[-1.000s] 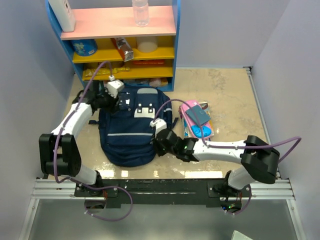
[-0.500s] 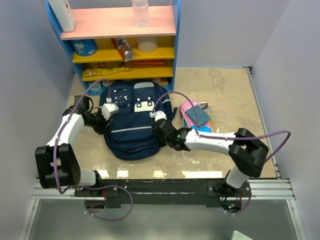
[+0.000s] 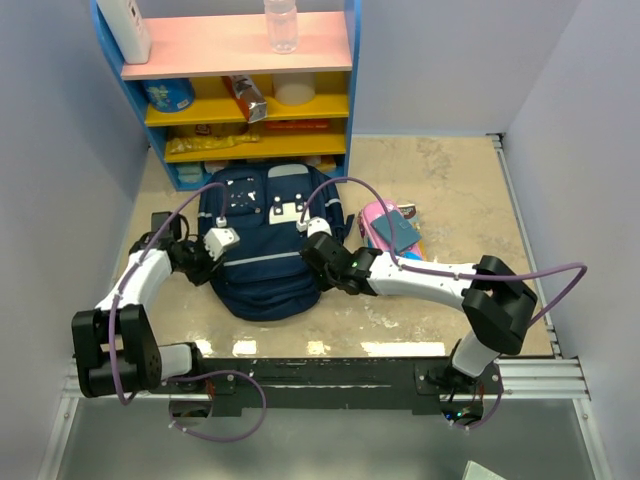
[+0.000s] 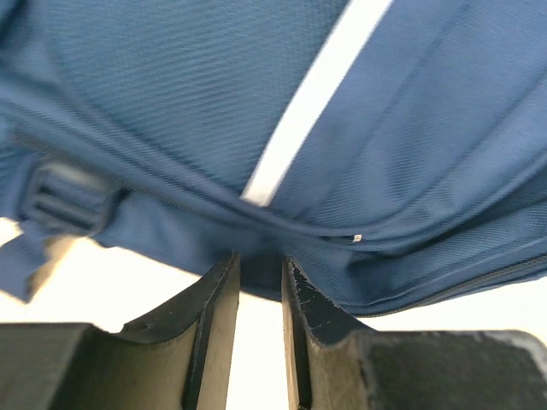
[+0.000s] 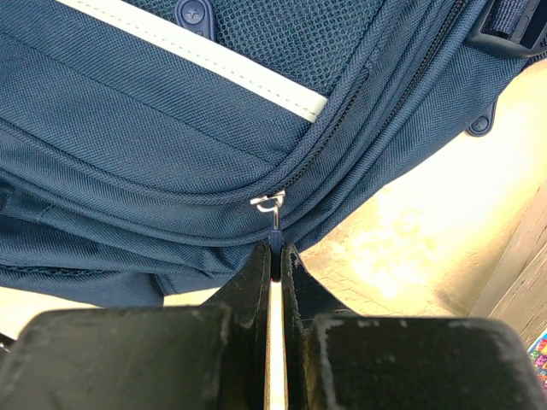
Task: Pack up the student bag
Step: Unzip the student bag at the center of the board.
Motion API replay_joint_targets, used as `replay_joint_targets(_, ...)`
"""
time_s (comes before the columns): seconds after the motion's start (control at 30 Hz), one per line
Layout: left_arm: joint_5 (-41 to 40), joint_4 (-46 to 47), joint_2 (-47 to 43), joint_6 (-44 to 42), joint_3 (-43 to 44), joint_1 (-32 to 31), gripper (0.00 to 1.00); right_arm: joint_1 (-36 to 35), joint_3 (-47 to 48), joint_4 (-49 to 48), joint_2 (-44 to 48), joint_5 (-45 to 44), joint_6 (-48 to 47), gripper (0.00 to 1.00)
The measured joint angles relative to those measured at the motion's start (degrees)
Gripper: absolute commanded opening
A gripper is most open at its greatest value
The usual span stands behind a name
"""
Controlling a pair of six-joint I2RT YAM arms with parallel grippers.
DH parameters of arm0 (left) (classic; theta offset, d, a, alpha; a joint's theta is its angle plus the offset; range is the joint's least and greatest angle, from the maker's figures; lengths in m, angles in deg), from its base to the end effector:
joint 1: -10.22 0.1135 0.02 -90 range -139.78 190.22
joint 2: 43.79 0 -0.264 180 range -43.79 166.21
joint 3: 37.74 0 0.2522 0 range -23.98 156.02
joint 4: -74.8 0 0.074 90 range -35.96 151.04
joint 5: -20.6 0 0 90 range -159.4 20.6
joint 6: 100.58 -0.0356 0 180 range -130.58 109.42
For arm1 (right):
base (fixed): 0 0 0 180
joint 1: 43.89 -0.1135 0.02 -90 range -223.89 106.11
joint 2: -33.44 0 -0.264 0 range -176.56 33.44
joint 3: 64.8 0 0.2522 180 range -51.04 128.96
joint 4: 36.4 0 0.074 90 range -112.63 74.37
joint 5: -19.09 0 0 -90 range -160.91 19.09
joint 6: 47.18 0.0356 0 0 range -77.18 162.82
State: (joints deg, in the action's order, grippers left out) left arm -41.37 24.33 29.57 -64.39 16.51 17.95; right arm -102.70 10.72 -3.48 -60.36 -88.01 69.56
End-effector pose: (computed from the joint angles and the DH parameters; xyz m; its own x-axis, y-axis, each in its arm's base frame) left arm 0.2197 0.0129 0.1851 -0.5130 0.6493 -0.5614 0.7753 0.6312 0.0215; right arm 0.1874 0.2894 0.2136 -0.6854 -0.3018 -0.6627 -0.4634 0.8828 0.0773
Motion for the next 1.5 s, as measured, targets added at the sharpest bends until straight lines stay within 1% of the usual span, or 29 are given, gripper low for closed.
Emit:
replay_joint_targets(0.1, 0.2, 1.4, -0.63, 0.24, 0.0, 0.52, 0.31, 0.0, 0.15, 0.22, -0.09, 0.02, 0.0, 0.0)
replay_joint_targets(0.2, 0.92, 2.25, 0.07, 1.44, 0.0, -0.83, 0.31, 0.0, 1.42, 1.11, -1.2, 0.13, 0.02, 0.0)
replay_joint_targets(0.27, -0.11, 3.82, 0.39, 2.6, -0.52, -3.91, 0.3, -0.26, 2.67, 2.29, -2.25, 0.28, 0.02, 0.0)
replay_joint_targets(0.37, -2.97, 8.22, -0.07, 4.39, -3.54, -9.42, 0.29, -1.09, 4.33, 4.42, -3.69, 0.13, 0.11, 0.0)
replay_joint_targets(0.47, -3.17, 9.46, -1.4, 6.36, -4.17, -11.67, 0.29, -3.21, 5.38, 5.01, -4.79, 0.15, 0.5, 0.0)
replay_joint_targets(0.63, -2.93, 9.46, -2.32, 8.33, -4.28, -11.96, 0.28, -6.49, 5.66, 4.81, -4.96, 0.07, 1.68, 0.0)
replay_joint_targets(0.77, -2.67, 9.22, -3.74, 9.03, -4.28, -11.96, 0.26, -8.48, 5.68, 3.96, -5.64, -0.11, 2.25, 0.0)
replay_joint_targets(0.93, -1.86, 8.59, -4.33, 9.25, -4.28, -11.93, 0.2, -10.54, 8.17, 0.5, -9.73, -0.39, 2.21, 0.0)
replay_joint_targets(1.1, -0.9, 7.93, -3.8, 9.49, -4.09, -11.85, 0.17, -12.44, 13.22, -3.28, -15.65, -0.87, 2.16, 0.0)
replay_joint_targets(1.2, -0.46, 7.45, -3.21, 9.55, -3.5, -11.3, 0.16, -13.4, 14.32, -5.86, -17.22, -2.01, 2.14, 0.0)
replay_joint_targets(1.5, 1.99, 5.25, -1.07, 9.7, -1.33, -9.2, 0.13, -14.1, 14.38, -19.89, -21.38, -3.93, 0.24, 0.0)
